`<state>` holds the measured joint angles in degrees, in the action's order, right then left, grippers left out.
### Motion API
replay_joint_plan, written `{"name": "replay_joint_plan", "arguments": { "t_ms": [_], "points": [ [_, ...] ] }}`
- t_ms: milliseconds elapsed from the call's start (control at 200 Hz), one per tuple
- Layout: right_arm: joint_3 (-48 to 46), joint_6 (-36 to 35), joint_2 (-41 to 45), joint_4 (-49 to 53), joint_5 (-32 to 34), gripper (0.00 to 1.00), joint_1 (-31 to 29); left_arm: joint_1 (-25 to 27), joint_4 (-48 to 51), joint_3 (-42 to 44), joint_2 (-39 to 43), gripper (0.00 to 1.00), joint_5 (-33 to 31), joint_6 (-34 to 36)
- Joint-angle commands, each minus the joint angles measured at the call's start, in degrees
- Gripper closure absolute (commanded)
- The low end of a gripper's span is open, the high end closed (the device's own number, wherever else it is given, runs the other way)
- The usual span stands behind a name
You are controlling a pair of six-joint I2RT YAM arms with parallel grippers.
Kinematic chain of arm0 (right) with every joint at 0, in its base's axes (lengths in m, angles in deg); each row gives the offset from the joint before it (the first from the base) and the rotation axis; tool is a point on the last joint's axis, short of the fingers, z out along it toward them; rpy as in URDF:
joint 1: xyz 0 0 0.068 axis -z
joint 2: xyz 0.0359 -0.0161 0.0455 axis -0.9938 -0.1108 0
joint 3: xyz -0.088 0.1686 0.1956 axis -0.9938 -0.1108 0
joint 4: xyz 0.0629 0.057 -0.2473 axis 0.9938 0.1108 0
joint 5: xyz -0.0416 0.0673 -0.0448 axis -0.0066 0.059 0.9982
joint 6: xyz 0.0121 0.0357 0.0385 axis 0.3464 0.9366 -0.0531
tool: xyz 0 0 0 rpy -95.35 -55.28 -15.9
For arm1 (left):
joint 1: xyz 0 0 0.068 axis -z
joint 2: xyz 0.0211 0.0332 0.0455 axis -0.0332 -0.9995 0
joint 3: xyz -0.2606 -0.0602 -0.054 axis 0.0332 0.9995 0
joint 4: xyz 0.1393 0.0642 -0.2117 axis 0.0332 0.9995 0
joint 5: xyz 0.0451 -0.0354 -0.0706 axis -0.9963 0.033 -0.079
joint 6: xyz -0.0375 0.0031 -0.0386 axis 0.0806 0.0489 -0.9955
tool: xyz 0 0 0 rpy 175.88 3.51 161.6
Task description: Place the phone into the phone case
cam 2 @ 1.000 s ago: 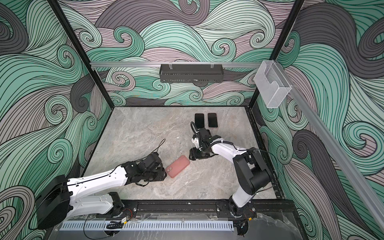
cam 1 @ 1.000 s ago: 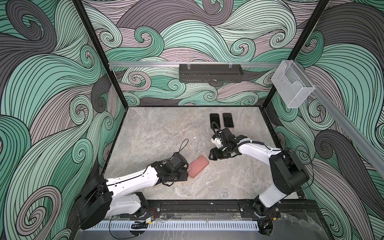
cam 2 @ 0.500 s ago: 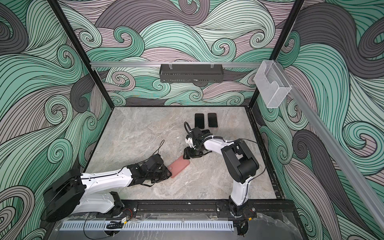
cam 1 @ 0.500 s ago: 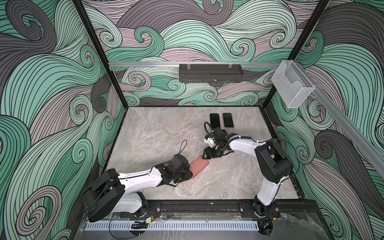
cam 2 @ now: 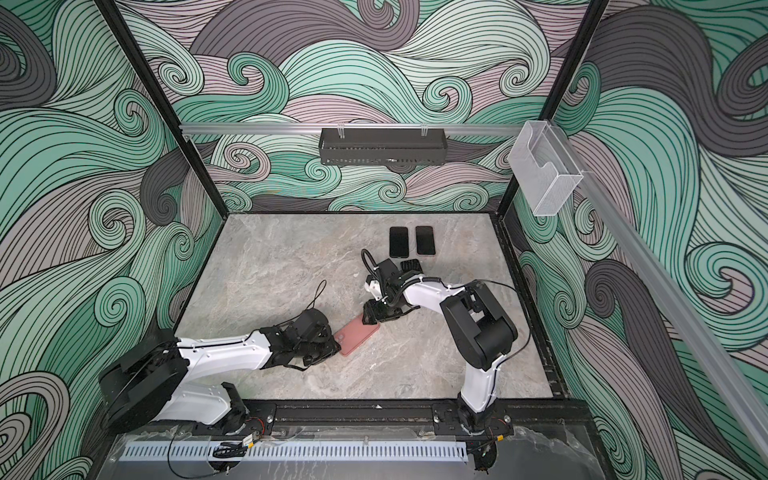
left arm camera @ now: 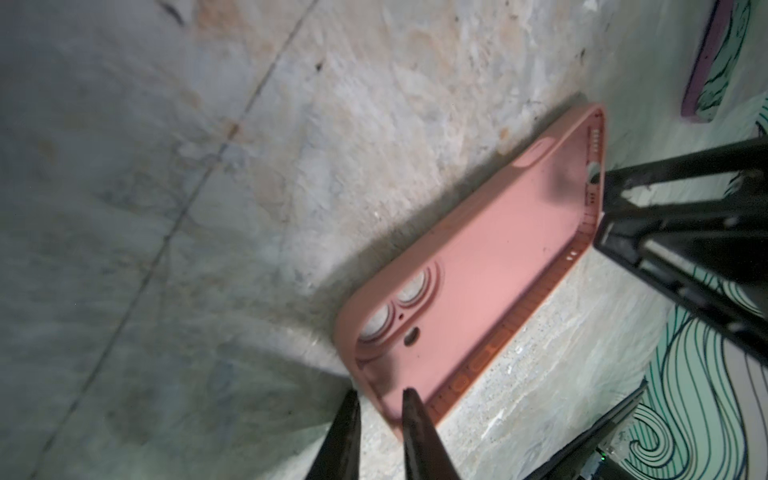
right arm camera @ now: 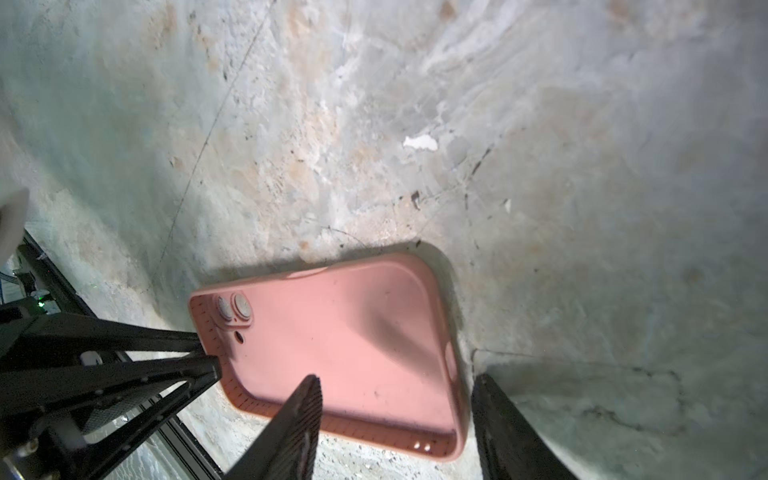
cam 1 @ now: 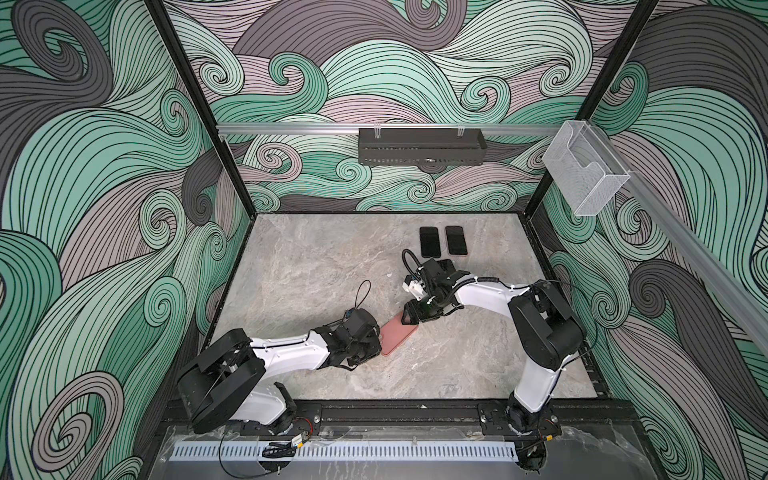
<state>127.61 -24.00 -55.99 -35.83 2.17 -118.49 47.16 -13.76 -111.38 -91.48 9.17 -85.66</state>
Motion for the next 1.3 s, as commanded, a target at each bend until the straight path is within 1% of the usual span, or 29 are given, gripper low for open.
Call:
{"name": "replay_joint_plan", "arguments": {
  "t_ms": [0,160,270,400,520,635,776,866,916,946,991,1016,1031,1081,1141,1211,1251,1296],
  "points": [
    [-2.76,0.0,1.52,3.01,-0.31,0.43,-0.72,-0.94,-0.25,-2.09,-3.64,0.79,-0.88,0.48],
    [-4.95,0.99,4.09,2.71,-0.87,0.49,-1.19,-1.68,0.81,-3.84,-5.78,0.82,-0.94,2.69],
    [-6.32,2.22,5.06,1.98,-1.71,0.54,-1.53,-2.8,5.64,-6.73,-5.97,0.82,-1.76,6.07],
    [-7.36,3.6,5.64,1.1,-1.88,0.57,-1.93,-4.62,10.46,-9.61,-5.41,0.82,-2.92,10.21],
    [-8.16,4.62,6.46,0.75,-1.52,0.57,-1.98,-6.81,12.48,-10.3,-5.02,0.81,-2.97,12.59],
    [-8.96,5.35,7.78,0.37,-0.23,0.54,-2.03,-8.73,13.02,-10.2,-4.74,0.82,-1.65,14.98],
    [-8.81,5.72,9.1,0.91,1.62,0.5,-1.99,-9.64,14.32,-10.8,-5.24,0.81,-0.55,17.04],
    [-8.3,5.23,10.84,2.41,4.22,0.49,-1.98,-10.15,14.84,-10.83,-4.84,0.79,0.06,17.31],
    [-8.11,4.67,12.94,3.19,7.93,0.47,-1.98,-10.29,15.4,-10.91,-4.12,0.77,0.03,17.39],
    [-8.02,3.99,14.34,3.85,10.6,0.44,-2.04,-10.45,15.91,-10.91,-3.43,0.74,-0.15,17.49],
    [-7.28,2.57,16.35,5.06,15.07,0.38,-1.89,-10.69,16.61,-10.92,-2.25,0.66,-0.32,17.57],
    [-6.8,1.57,17.42,5.96,17.23,0.32,-1.8,-10.92,17.09,-10.91,-2.23,0.62,-0.41,17.72],
    [-6.52,0.86,18.0,6.43,18.64,0.29,-1.62,-11.06,17.34,-10.93,-0.48,0.59,-0.49,17.82],
    [-5.35,-1.51,19.33,7.68,22.15,0.19,-0.95,-11.47,18.38,-11.06,1.33,0.52,-0.53,18.34],
    [-3.72,-4.58,19.66,9.17,24.77,0.1,0.6,-12.03,19.83,-11.34,3.4,0.46,-0.63,19.24],
    [-1.2,-7.25,18.43,11.46,27.64,0.03,3.02,-12.7,21.75,-11.95,5.85,0.43,-0.55,20.72],
    [0.1,-8.34,17.43,12.22,28.32,0.01,4.72,-12.99,22.99,-12.37,7.17,0.4,-0.42,21.69],
    [1.39,-9.31,16.18,12.48,28.14,0.0,6.78,-13.26,24.56,-12.89,8.73,0.35,-0.65,22.8]
  ]
}}
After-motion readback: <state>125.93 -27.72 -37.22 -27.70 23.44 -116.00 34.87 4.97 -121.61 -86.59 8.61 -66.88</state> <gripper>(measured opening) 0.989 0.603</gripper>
